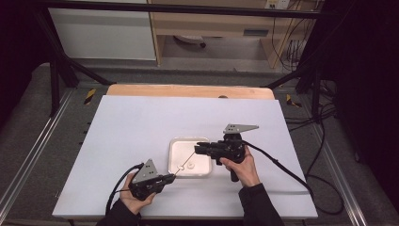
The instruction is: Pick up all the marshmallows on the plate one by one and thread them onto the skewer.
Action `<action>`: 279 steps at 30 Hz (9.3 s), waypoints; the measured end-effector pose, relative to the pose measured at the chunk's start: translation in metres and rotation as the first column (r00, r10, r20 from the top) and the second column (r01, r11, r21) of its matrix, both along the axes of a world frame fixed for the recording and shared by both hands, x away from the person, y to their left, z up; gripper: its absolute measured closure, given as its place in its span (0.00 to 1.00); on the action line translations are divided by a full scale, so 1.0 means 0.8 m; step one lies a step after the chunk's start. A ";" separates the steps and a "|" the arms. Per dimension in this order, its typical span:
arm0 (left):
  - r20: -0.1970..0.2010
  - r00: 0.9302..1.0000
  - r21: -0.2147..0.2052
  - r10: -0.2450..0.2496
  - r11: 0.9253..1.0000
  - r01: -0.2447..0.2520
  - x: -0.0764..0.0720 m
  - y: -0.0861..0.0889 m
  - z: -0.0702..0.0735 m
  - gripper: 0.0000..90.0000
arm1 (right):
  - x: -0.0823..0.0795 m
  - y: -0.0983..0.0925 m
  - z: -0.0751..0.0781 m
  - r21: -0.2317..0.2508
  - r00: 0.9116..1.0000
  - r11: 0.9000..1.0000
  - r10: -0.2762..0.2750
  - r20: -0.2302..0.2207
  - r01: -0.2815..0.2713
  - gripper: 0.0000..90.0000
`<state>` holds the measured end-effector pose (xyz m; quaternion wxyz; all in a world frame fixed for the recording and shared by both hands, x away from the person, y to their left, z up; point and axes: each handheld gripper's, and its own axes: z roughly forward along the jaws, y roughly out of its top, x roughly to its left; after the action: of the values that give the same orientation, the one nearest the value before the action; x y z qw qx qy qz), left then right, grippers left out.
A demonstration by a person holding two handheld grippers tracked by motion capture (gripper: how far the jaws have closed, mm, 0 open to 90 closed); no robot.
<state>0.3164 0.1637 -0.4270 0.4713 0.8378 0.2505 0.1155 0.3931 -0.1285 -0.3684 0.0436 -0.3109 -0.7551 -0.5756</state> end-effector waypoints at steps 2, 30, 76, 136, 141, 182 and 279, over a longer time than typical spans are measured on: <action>0.000 1.000 0.010 -0.007 1.000 0.007 0.000 -0.001 -0.001 0.98 | 0.000 0.002 -0.002 0.000 1.000 1.000 0.006 -0.003 -0.006 0.84; 0.012 1.000 0.153 -0.029 0.988 0.027 -0.002 -0.010 -0.004 0.99 | -0.009 0.010 -0.023 -0.060 0.996 0.995 0.070 -0.059 -0.074 0.89; 0.017 0.998 0.171 -0.063 0.983 0.060 -0.009 -0.019 -0.010 0.99 | -0.020 0.015 -0.043 0.005 0.990 0.993 0.114 -0.082 -0.114 0.91; -0.005 0.999 0.181 -0.043 0.983 0.043 -0.009 -0.030 -0.013 0.99 | -0.022 0.022 -0.058 0.017 0.988 0.994 0.111 -0.107 -0.110 0.91; -0.006 0.999 0.181 -0.039 0.983 0.040 -0.009 -0.030 -0.014 0.99 | -0.022 0.023 -0.060 0.016 0.988 0.994 0.111 -0.108 -0.110 0.91; -0.015 1.000 0.087 0.008 0.996 -0.006 -0.001 -0.026 -0.010 0.99 | -0.024 0.037 -0.070 -0.011 0.989 0.996 0.087 -0.122 -0.089 0.61; -0.008 1.000 -0.034 -0.011 0.999 0.011 0.000 0.006 0.001 0.98 | -0.009 0.003 0.016 0.136 0.998 0.990 0.018 0.056 -0.025 0.78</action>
<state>0.3163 0.1686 -0.4258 0.4848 0.8316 0.2499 0.1051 0.3859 -0.1259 -0.3553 0.0505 -0.2834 -0.7180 -0.6337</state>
